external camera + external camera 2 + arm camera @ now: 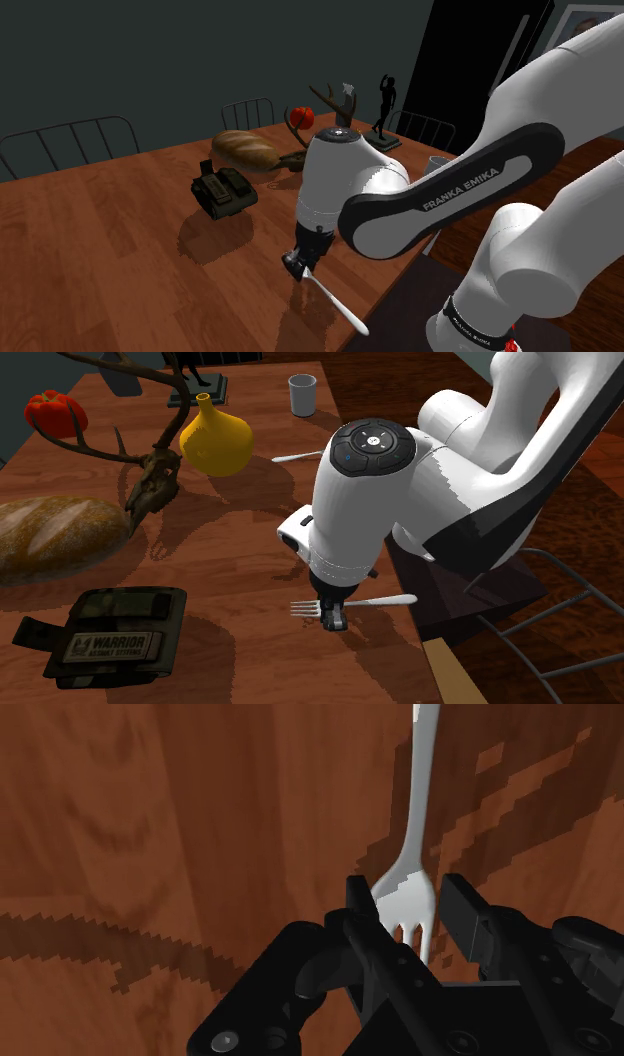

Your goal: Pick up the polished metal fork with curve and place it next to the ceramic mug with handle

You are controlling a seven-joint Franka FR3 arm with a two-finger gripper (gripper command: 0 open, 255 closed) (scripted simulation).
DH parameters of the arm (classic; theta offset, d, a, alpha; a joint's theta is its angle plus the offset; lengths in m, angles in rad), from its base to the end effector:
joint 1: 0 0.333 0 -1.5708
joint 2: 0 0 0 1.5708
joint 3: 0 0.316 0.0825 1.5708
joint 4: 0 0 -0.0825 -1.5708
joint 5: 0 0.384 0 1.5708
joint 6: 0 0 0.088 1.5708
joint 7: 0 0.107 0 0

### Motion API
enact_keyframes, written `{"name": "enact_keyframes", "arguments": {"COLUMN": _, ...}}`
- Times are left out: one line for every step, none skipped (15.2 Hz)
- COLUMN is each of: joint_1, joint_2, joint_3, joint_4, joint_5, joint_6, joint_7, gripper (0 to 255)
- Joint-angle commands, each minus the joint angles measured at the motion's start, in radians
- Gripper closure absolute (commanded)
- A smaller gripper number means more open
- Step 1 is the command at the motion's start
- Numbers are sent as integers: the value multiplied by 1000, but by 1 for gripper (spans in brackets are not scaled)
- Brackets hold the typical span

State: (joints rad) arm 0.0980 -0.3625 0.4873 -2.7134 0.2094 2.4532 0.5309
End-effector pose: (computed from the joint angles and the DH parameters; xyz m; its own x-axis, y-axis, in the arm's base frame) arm 0.3349 0.2091 0.3334 0.9891 -0.1246 0.0782 -0.1234 -0.9922 -0.0199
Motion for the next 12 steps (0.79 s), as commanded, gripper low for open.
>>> {"name": "enact_keyframes", "arguments": {"joint_1": 7, "joint_2": -11, "joint_3": -2, "joint_4": 7, "joint_5": 5, "joint_6": -24, "joint_7": -3, "gripper": 255}}
{"name": "enact_keyframes", "arguments": {"joint_1": 9, "joint_2": -23, "joint_3": -6, "joint_4": 13, "joint_5": 7, "joint_6": -42, "joint_7": -6, "gripper": 255}}
{"name": "enact_keyframes", "arguments": {"joint_1": 11, "joint_2": -35, "joint_3": -10, "joint_4": 19, "joint_5": 9, "joint_6": -59, "joint_7": -8, "gripper": 255}}
{"name": "enact_keyframes", "arguments": {"joint_1": 12, "joint_2": -46, "joint_3": -14, "joint_4": 26, "joint_5": 10, "joint_6": -77, "joint_7": -10, "gripper": 255}}
{"name": "enact_keyframes", "arguments": {"joint_1": 14, "joint_2": -57, "joint_3": -18, "joint_4": 32, "joint_5": 12, "joint_6": -94, "joint_7": -12, "gripper": 255}}
{"name": "enact_keyframes", "arguments": {"joint_1": 15, "joint_2": -68, "joint_3": -22, "joint_4": 39, "joint_5": 12, "joint_6": -111, "joint_7": -14, "gripper": 255}}
{"name": "enact_keyframes", "arguments": {"joint_1": 16, "joint_2": -78, "joint_3": -26, "joint_4": 46, "joint_5": 13, "joint_6": -128, "joint_7": -16, "gripper": 255}}
{"name": "enact_keyframes", "arguments": {"joint_1": 17, "joint_2": -88, "joint_3": -30, "joint_4": 53, "joint_5": 13, "joint_6": -145, "joint_7": -17, "gripper": 255}}
{"name": "enact_keyframes", "arguments": {"joint_1": 18, "joint_2": -97, "joint_3": -33, "joint_4": 60, "joint_5": 13, "joint_6": -161, "joint_7": -18, "gripper": 255}}
{"name": "enact_keyframes", "arguments": {"joint_1": 19, "joint_2": -106, "joint_3": -37, "joint_4": 68, "joint_5": 13, "joint_6": -178, "joint_7": -20, "gripper": 255}}
{"name": "enact_keyframes", "arguments": {"joint_1": 20, "joint_2": -115, "joint_3": -41, "joint_4": 76, "joint_5": 13, "joint_6": -194, "joint_7": -21, "gripper": 255}}
{"name": "enact_keyframes", "arguments": {"joint_1": 20, "joint_2": -123, "joint_3": -44, "joint_4": 84, "joint_5": 13, "joint_6": -211, "joint_7": -22, "gripper": 255}}
